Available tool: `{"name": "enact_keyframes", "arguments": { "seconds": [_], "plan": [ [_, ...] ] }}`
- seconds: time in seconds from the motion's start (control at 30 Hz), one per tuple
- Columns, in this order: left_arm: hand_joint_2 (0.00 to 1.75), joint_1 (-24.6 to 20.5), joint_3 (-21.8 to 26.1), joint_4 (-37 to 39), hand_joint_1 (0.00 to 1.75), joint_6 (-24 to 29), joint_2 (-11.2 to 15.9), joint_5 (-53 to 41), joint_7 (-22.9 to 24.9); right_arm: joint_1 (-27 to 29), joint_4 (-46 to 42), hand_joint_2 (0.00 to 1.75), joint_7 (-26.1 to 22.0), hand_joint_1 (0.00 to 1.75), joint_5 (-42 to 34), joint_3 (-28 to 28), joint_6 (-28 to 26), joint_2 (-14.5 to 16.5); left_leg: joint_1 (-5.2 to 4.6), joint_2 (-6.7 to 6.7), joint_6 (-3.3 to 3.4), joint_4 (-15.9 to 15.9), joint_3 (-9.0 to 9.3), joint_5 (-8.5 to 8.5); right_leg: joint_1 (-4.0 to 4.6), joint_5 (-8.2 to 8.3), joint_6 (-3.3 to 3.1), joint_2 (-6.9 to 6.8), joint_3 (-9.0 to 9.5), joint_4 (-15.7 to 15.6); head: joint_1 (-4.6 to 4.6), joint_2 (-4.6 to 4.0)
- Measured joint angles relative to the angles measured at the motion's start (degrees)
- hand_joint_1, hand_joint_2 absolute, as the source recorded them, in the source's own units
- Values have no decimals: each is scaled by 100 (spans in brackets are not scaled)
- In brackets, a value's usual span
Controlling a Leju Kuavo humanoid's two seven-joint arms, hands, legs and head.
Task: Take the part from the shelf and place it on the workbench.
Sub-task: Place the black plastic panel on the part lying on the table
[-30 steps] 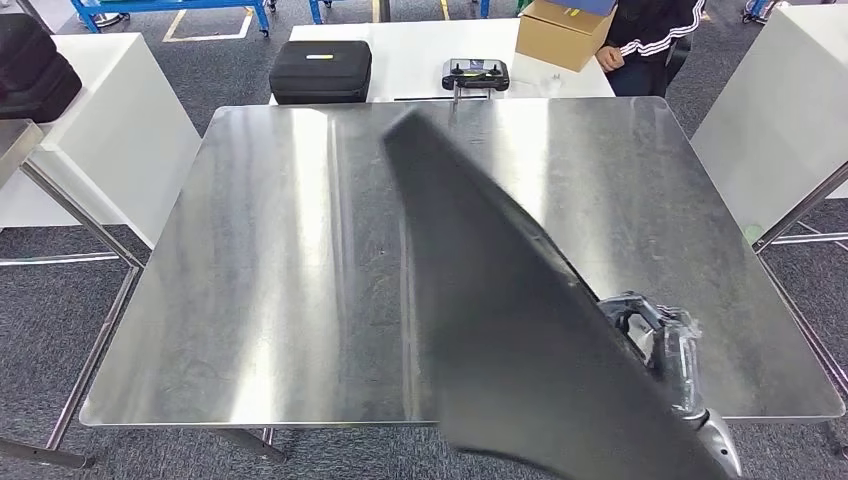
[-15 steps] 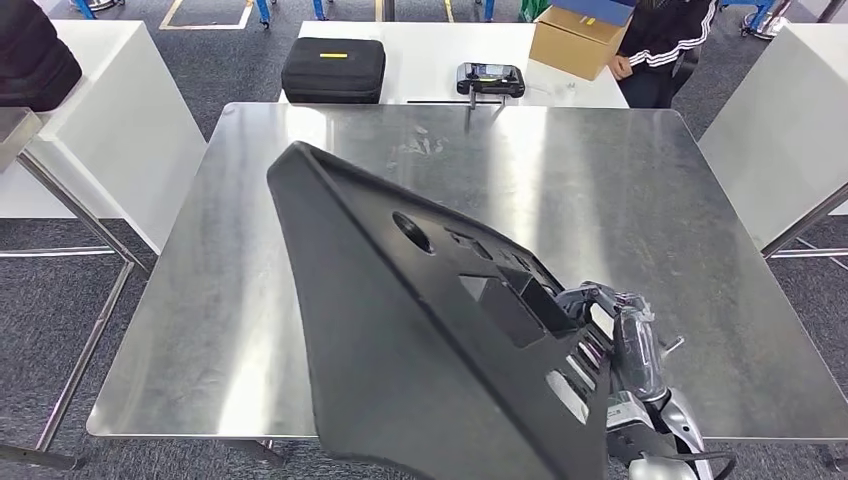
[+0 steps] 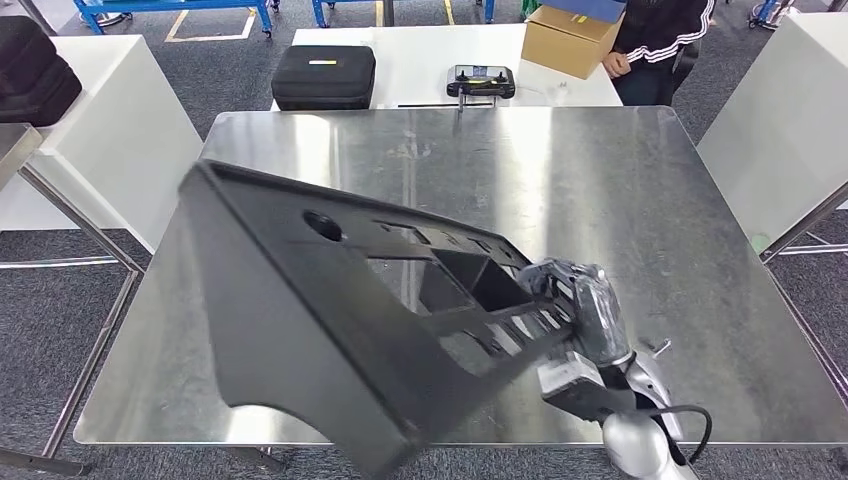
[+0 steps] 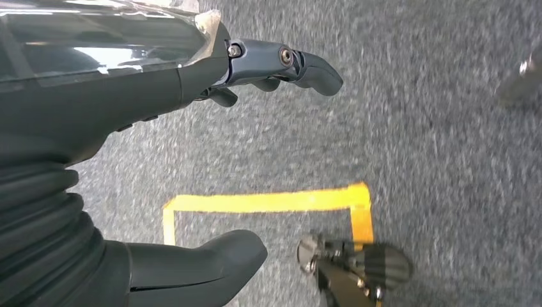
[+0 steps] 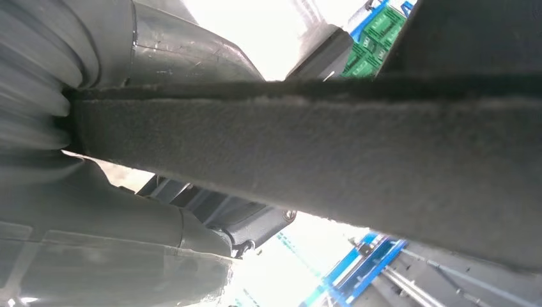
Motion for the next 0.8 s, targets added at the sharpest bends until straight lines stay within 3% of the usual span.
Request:
{"name": "enact_keyframes", "arguments": {
  "seconds": [0.1,0.27,0.57,0.8],
  "plan": [
    [175,-19,-2,0,0,10,-79,0,61,-449,404,175,95,175,107,259,-63,97,16,-5,-64,-11,5,16,20,-2,-33,-7,-4,3,3,0],
    [175,-14,1,0,0,10,-117,10,68,-730,703,175,115,175,122,444,-120,145,21,-13,-129,-14,-1,18,27,-2,-35,-17,-3,7,4,0],
    [175,-13,1,0,0,-3,-128,27,62,-860,923,175,187,175,184,566,-166,174,-13,-12,-129,-10,-13,17,-3,-1,-34,-17,1,-2,6,0],
    [175,-34,2,0,0,-234,-127,16,53,-1777,2004,175,781,175,763,841,-480,487,-31,-5,-127,-8,-6,19,-15,9,-46,-15,0,-3,5,0]
  ]
}}
